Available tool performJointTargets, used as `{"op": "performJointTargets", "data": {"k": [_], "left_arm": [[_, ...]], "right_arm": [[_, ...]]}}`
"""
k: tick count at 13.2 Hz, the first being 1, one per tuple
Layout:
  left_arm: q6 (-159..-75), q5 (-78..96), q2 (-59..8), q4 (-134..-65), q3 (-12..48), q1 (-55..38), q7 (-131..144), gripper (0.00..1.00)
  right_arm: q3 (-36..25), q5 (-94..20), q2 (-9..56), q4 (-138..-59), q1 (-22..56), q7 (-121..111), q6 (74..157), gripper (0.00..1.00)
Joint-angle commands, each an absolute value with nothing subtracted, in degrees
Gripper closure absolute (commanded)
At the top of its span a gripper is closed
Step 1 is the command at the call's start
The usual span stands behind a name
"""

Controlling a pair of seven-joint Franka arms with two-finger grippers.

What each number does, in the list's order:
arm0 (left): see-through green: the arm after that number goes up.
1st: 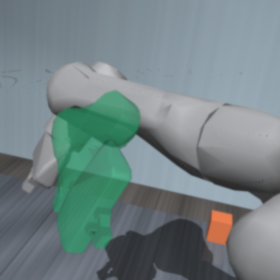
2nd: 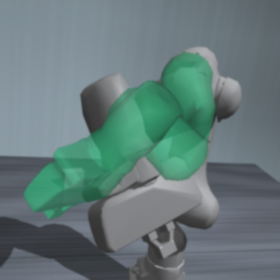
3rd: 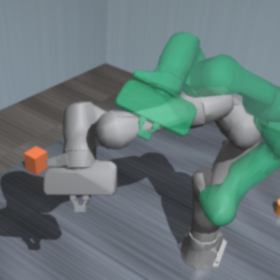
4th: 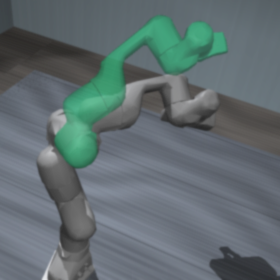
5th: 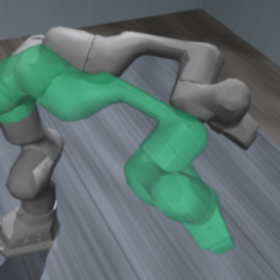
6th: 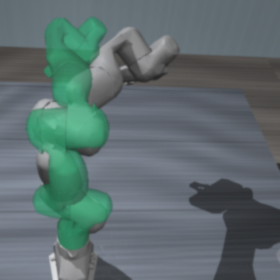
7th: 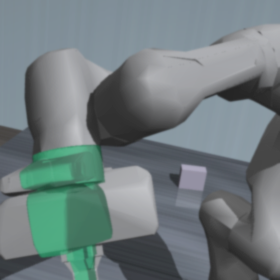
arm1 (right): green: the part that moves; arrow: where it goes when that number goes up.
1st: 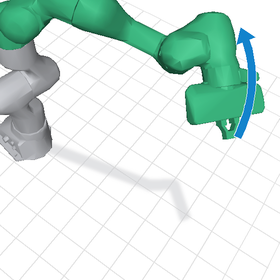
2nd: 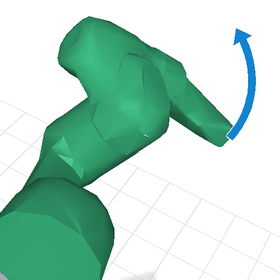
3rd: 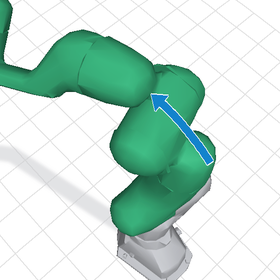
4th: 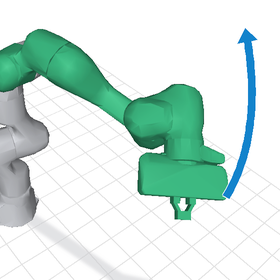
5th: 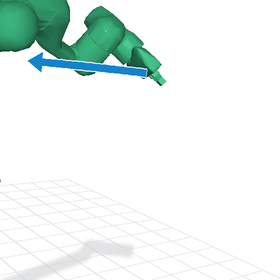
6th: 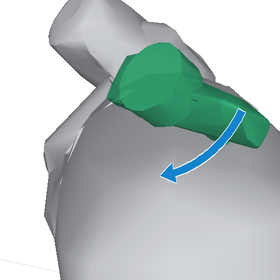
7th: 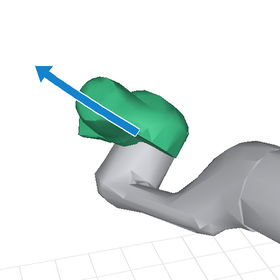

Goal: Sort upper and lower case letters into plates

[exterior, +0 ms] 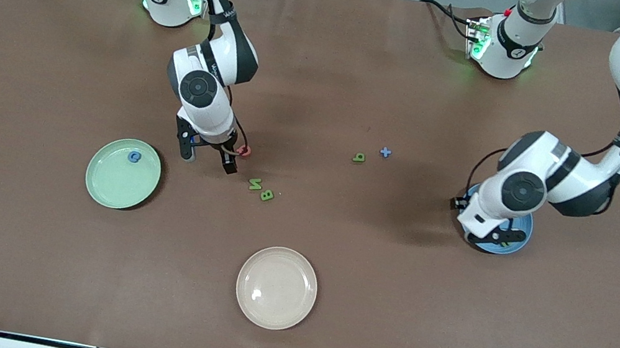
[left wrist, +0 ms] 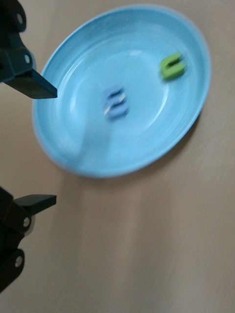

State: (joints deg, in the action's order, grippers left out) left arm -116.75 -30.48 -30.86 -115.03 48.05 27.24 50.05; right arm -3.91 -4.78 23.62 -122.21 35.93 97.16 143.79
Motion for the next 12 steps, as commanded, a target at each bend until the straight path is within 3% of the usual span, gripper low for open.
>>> {"op": "performJointTargets", "data": {"k": [1,7,12], "left_arm": [[-117.85,-29.71,-29.79,-118.47,53.33,27.60,61.12,0.14],[-134.45,-29.79,-30.67,-126.82,55.55,23.04,89.16,0.15],[-140.17,-32.08,-32.78,-129.63,55.46,20.48,103.17,0.19]], "right_arm": [[-4.13,-3.25,25.05,-121.55,37.00,98.96,143.79,0.03],[-4.13,-1.58,28.21,-118.83,37.70,102.30,143.96,0.08],[-4.13,-1.41,28.74,-118.83,38.85,103.53,143.96,0.17]]}}
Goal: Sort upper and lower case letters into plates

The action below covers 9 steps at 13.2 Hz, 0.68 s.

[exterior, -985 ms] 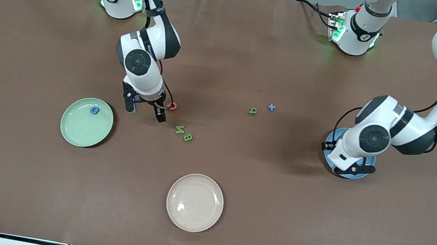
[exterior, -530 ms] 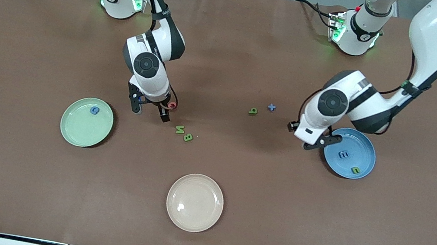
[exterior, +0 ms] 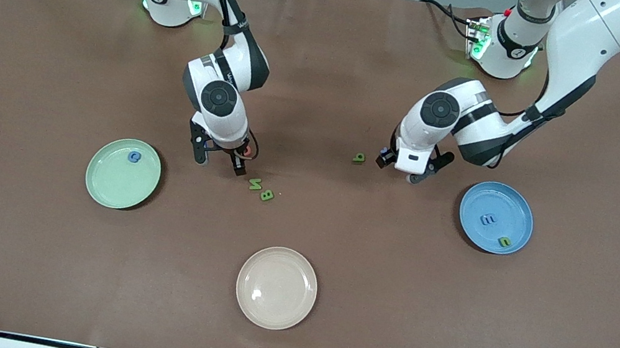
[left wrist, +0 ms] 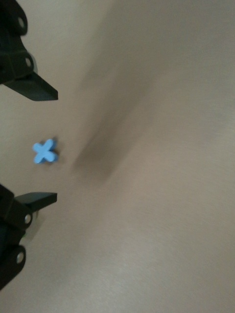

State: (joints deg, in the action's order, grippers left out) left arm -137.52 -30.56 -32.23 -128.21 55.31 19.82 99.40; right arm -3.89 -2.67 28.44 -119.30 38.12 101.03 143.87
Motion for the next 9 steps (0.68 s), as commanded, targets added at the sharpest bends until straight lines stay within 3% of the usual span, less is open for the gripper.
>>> {"op": "performJointTargets", "data": {"k": [1,5,7,9], "left_arm": [[-141.49,-32.43,-32.87,-130.07,55.37,20.39,105.45,0.22],[-142.21,-38.12,-35.24,-130.34,55.20,18.90,114.76,0.32],[-142.21,-42.09,-37.17,-130.34,55.20,19.07,119.25,0.33],[-142.21,-42.63,-37.97,-130.25,54.67,18.99,119.62,0.35]], "right_arm": [[-4.04,-1.41,28.74,-118.83,38.93,103.71,143.96,0.18],[-4.04,-1.41,28.48,-119.09,40.43,105.38,143.61,0.27],[-4.04,-1.41,28.21,-119.44,40.43,105.47,143.53,0.38],[-4.13,-1.41,28.21,-119.53,40.43,105.47,143.53,0.41]]}}
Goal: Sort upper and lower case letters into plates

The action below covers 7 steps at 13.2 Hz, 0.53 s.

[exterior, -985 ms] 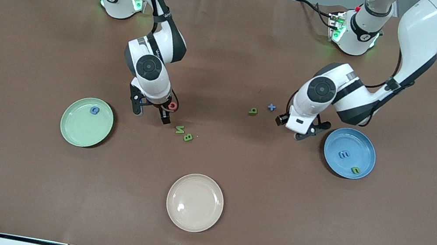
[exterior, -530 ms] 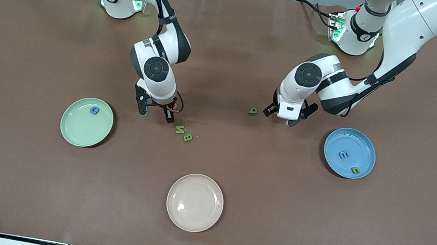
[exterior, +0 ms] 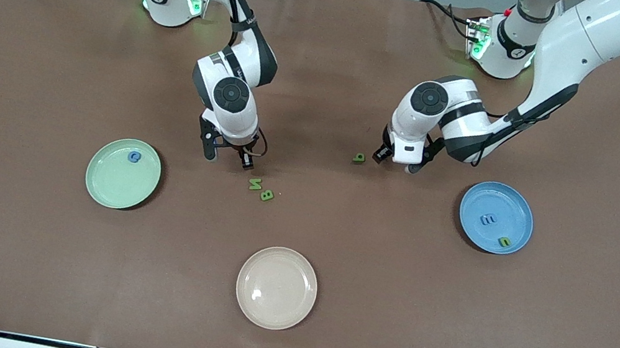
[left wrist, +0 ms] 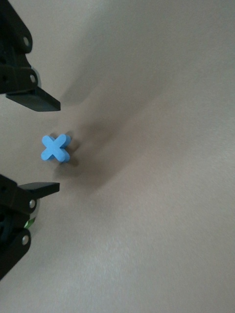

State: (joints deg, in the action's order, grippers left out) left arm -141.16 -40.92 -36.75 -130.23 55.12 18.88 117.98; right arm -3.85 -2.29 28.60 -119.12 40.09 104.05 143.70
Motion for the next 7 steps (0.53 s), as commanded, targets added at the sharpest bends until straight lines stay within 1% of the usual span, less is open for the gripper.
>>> {"op": "performJointTargets", "data": {"k": [1,5,7], "left_arm": [[-142.21,-42.63,-38.14,-130.34,54.67,18.90,119.62,0.36],[-142.21,-42.63,-38.58,-130.43,54.23,18.90,119.88,0.47],[-142.21,-43.15,-38.93,-130.25,53.88,18.72,119.88,0.56]], "right_arm": [[-4.13,-1.41,28.13,-119.53,40.52,105.47,143.53,0.41],[-4.13,-1.32,27.95,-119.88,40.52,106.08,143.44,0.41],[-4.13,-1.14,27.95,-119.97,40.52,106.08,143.44,0.41]]}}
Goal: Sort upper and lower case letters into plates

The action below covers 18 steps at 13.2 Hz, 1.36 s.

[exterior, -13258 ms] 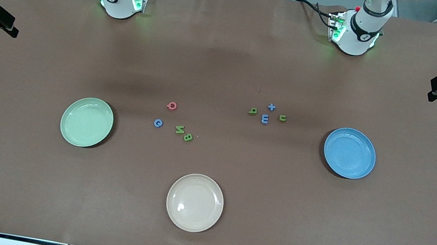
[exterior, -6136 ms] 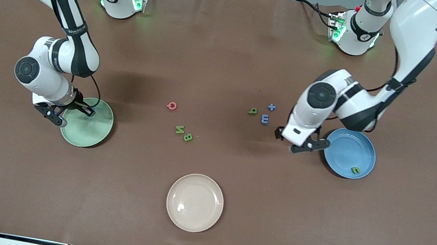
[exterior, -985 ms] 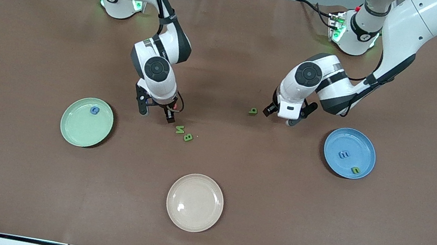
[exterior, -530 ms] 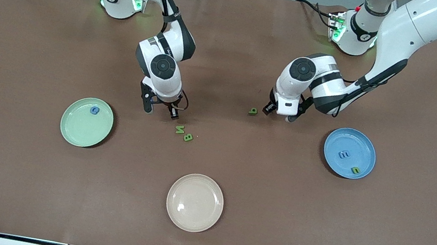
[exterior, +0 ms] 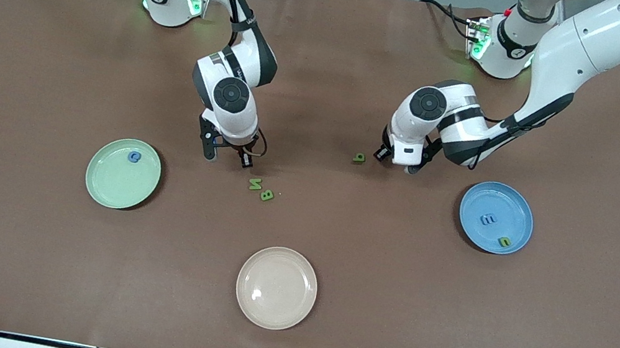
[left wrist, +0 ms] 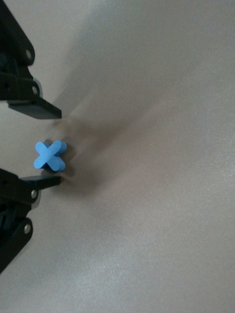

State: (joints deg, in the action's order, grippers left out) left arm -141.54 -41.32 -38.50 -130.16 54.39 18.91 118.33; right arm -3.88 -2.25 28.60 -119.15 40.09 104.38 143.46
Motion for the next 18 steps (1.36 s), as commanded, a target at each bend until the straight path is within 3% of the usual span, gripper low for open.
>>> {"op": "performJointTargets", "data": {"k": [1,2,4,8,11,14,18], "left_arm": [[-142.21,-43.42,-39.02,-130.25,53.88,18.72,119.88,0.63],[-142.21,-43.42,-39.20,-130.17,53.88,18.72,119.88,0.75],[-142.21,-44.38,-39.29,-129.99,53.88,18.54,119.88,0.97],[-141.51,-48.43,-37.89,-128.51,53.88,19.77,119.36,1.00],[-140.02,-48.43,-34.64,-124.12,53.79,20.65,118.83,1.00],[-132.74,-48.43,-34.54,-119.10,53.88,23.71,112.08,1.00],[-130.53,-48.43,-34.19,-119.00,54.05,32.85,101.54,1.00]], "right_arm": [[-4.13,-1.14,27.95,-119.97,40.52,106.08,143.35,0.41],[-4.13,-1.14,27.86,-119.97,40.52,106.08,143.26,0.42],[-4.22,-1.14,27.86,-119.97,40.52,106.08,143.26,0.53],[-4.31,-1.05,27.60,-119.88,40.34,106.08,143.17,0.96],[-6.05,-1.05,24.97,-119.36,39.46,104.08,142.65,0.98],[-10.79,-1.05,22.24,-119.36,38.94,96.70,140.98,0.99],[-14.33,-1.14,21.01,-119.62,35.09,82.74,139.49,1.00]]}}
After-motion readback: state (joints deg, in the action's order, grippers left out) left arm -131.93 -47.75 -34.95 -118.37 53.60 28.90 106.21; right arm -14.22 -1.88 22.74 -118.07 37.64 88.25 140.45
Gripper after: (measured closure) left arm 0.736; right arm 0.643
